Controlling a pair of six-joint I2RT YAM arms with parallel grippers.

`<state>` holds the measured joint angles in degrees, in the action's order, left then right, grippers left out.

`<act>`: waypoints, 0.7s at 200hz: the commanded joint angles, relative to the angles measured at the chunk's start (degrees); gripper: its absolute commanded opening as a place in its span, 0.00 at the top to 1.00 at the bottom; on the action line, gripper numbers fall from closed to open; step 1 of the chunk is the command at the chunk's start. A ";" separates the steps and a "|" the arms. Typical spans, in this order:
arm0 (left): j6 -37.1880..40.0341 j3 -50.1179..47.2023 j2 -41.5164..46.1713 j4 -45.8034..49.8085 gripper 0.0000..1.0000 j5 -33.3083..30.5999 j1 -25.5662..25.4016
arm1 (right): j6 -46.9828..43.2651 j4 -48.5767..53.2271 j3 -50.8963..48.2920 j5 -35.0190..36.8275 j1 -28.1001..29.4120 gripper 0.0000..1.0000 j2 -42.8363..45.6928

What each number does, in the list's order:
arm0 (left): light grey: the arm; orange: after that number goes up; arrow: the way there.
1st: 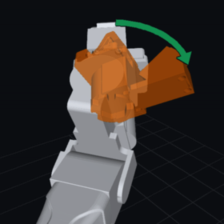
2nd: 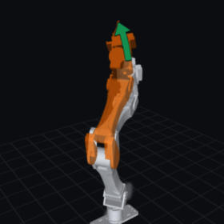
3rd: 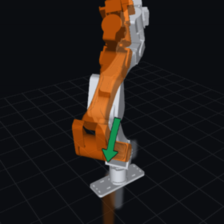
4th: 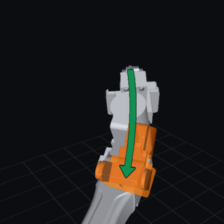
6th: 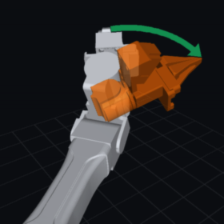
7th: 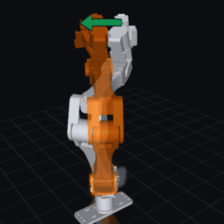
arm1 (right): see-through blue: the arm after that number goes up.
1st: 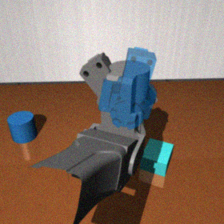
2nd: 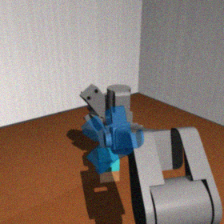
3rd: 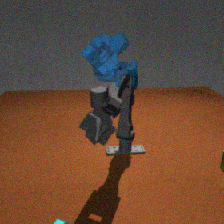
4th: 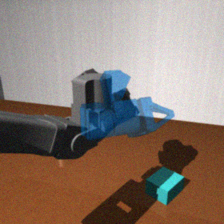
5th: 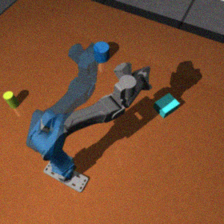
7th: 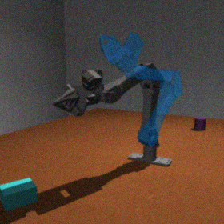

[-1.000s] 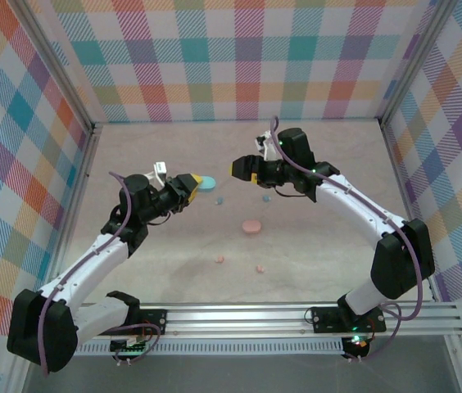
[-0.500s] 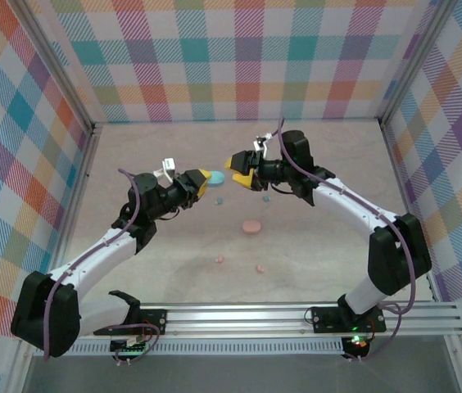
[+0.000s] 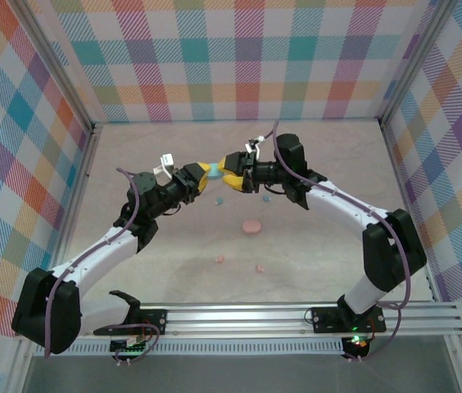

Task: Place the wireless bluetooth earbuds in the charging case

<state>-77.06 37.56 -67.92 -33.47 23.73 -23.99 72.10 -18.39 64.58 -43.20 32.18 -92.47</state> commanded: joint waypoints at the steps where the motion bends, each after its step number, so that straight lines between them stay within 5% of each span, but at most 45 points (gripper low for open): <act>1: -2.03 0.89 -0.59 -4.85 0.92 -0.11 -0.59 | 4.91 -8.10 -0.18 -1.97 0.66 0.41 -1.57; 104: -1.80 0.25 0.57 -2.78 0.93 1.28 -0.62 | 3.48 -7.70 0.38 -2.75 0.86 0.73 -1.49; 140: 6.08 0.81 4.96 6.36 0.67 0.10 -0.62 | 2.80 -8.06 0.42 -2.84 0.86 0.75 -0.81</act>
<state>-78.08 37.56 -67.24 -33.28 23.44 -23.99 76.07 -24.47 64.60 -45.58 32.71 -94.06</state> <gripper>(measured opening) 0.284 0.296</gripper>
